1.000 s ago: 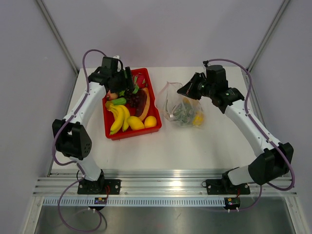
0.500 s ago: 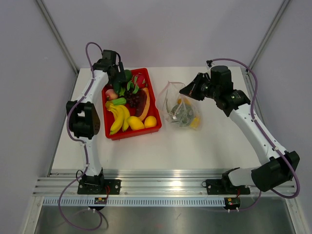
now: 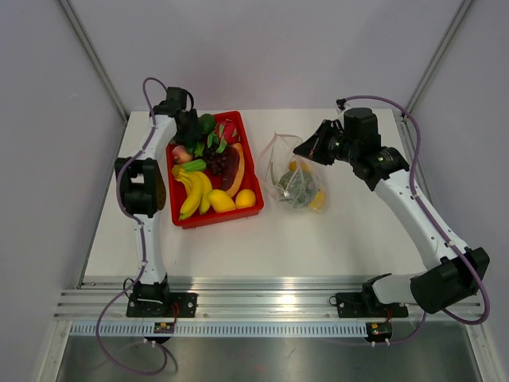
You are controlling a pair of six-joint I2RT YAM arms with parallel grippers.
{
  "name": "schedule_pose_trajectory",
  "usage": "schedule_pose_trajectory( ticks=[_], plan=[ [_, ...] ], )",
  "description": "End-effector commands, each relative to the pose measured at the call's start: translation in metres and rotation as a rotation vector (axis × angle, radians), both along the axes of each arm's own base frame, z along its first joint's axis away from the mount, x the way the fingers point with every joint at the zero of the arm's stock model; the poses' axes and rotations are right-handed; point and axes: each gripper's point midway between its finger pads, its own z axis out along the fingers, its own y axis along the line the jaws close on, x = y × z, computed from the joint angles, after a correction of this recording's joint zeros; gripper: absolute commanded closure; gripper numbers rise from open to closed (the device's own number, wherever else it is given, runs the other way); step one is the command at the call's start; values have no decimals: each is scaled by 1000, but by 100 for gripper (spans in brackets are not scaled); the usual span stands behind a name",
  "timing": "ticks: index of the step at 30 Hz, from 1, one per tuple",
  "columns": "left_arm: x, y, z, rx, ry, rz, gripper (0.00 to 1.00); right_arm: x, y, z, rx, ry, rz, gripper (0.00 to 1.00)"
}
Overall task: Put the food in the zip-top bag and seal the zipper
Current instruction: Pick up the fake vegetable from the bin, then place the fake vegetable in the zipper food storage bag.
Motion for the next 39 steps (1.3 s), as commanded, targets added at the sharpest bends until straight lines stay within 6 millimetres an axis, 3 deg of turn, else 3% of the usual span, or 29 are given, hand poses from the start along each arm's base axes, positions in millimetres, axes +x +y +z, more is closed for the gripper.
schedule_pose_trajectory(
  ticks=[1, 6, 7, 9, 10, 11, 13, 14, 16, 17, 19, 21, 23, 24, 27, 28, 29, 31, 32, 35, 39],
  plan=[
    [14, -9, 12, -27, -54, -36, 36, 3, 3, 23, 16, -70, 18, 100],
    [10, -8, 15, -25, -48, -33, 57, 3, 2, 22, 15, -69, 13, 100],
    [8, -8, 27, -26, -66, -31, 65, 3, 2, 22, 15, -68, 13, 100],
    [0, -8, 31, -26, -64, -22, 71, 3, 2, 22, 15, -68, 15, 100],
    [-5, -7, 50, -29, -97, -19, 76, 3, 3, 22, 16, -68, 14, 100],
    [-9, -7, 55, -33, -102, -15, 79, 3, 2, 23, 17, -72, 11, 100],
    [-25, -5, 57, -25, -88, -10, 82, 4, 2, 21, 19, -68, 8, 100],
    [-34, -7, 79, -19, -126, -11, 87, 5, 2, 20, 20, -69, 5, 100],
    [-52, -9, 79, -9, -120, -14, 90, 7, 2, 16, 17, -61, -1, 100],
    [-63, -15, 102, -16, -167, -26, 94, 9, 2, 13, 15, -55, -1, 100],
    [-80, -24, 109, -26, -172, -54, 100, 9, 4, 9, 15, -47, 6, 100],
    [-98, -40, 134, -31, -215, -92, 100, 12, 4, 6, 7, -44, -1, 100],
    [-119, -63, 143, -19, -212, -172, 100, 15, 4, 6, 9, -51, -6, 100],
    [-131, -69, 161, -13, -248, -190, 100, 15, 5, 7, 12, -53, -2, 100],
    [-167, -106, 173, -65, -246, -341, 100, 16, 5, 7, 12, -52, 0, 100],
    [-180, -113, 186, -85, -276, -388, 100, 16, 5, 6, 12, -48, -1, 100],
    [-199, -137, 183, -147, -253, -496, 100, 16, 5, 6, 11, -50, -5, 100],
    [-224, -153, 189, -181, -255, -613, 100, 13, 4, 6, 11, -52, -4, 100],
    [-241, -170, 190, -232, -237, -699, 100, 13, 3, 5, 10, -49, -6, 100],
    [-271, -190, 188, -297, -220, -822, 100, 10, 3, 3, 11, -44, -5, 100],
    [-296, -212, 196, -344, -226, -953, 100, 7, 1, 4, 10, -45, -9, 100]
  ],
)
